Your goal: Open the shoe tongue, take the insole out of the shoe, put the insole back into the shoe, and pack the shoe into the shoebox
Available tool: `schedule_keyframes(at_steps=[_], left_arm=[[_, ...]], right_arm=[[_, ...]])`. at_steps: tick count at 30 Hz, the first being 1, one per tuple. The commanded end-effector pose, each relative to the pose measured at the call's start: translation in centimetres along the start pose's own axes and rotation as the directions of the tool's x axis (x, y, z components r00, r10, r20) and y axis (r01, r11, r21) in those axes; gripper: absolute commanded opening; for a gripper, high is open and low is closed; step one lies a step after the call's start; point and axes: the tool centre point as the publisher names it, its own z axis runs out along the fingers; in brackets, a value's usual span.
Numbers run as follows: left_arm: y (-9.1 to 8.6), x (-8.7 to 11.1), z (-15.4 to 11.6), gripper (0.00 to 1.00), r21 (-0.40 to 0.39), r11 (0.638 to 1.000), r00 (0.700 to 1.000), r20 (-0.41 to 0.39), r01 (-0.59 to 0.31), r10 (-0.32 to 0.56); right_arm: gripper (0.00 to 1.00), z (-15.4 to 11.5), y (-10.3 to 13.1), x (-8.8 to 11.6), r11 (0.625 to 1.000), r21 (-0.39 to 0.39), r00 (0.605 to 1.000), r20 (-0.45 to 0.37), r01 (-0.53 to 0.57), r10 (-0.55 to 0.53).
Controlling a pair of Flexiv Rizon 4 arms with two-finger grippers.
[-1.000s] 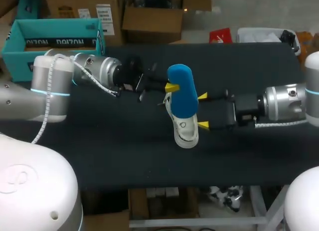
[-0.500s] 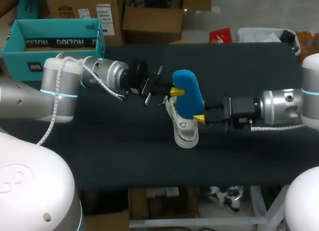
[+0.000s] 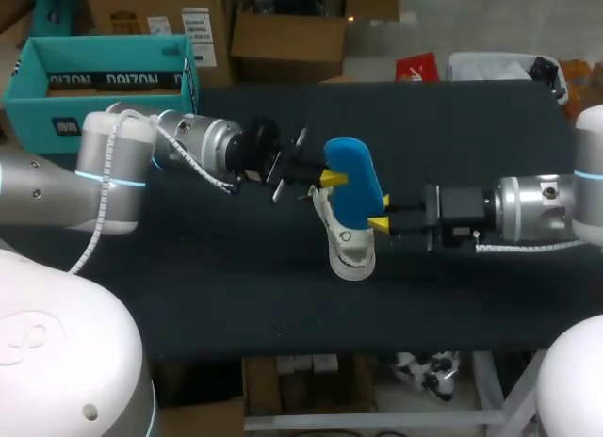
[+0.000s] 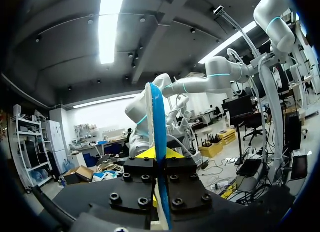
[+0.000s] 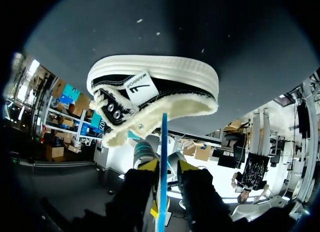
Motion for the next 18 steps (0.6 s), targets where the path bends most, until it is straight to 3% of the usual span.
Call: schedule_keyframes(at_steps=[1, 10, 12, 13, 18], left_arm=[[0.36, 0.21, -0.05, 0.00, 0.007, 1.000, 1.000, 0.001, 0.000, 0.000], [0.57, 0.34, -0.04, 0.00, 0.012, 1.000, 1.000, -0.001, 0.022, -0.022], [0.59, 0.37, -0.06, 0.76, 0.014, 1.000, 1.000, -0.006, 0.028, -0.028], [0.59, 0.39, -0.08, 0.99, 0.013, 0.999, 0.999, -0.009, 0.031, -0.031], [0.49, 0.46, -0.34, 1.00, 0.010, 0.999, 0.999, -0.019, 0.040, -0.040]], right_arm=[[0.00, -0.34, 0.07, 0.07, 1.000, 0.006, 1.000, 0.001, 0.000, 0.000], [0.00, -0.58, 0.30, 0.35, 1.000, 0.013, 1.000, 0.011, -0.002, 0.001], [0.00, -0.67, 0.38, 0.32, 1.000, 0.016, 1.000, 0.013, -0.002, 0.002], [0.00, -0.72, 0.43, 0.31, 1.000, 0.016, 1.000, 0.013, -0.003, 0.002], [0.00, -0.97, 0.58, 0.21, 1.000, 0.028, 1.000, 0.015, -0.007, 0.007]])
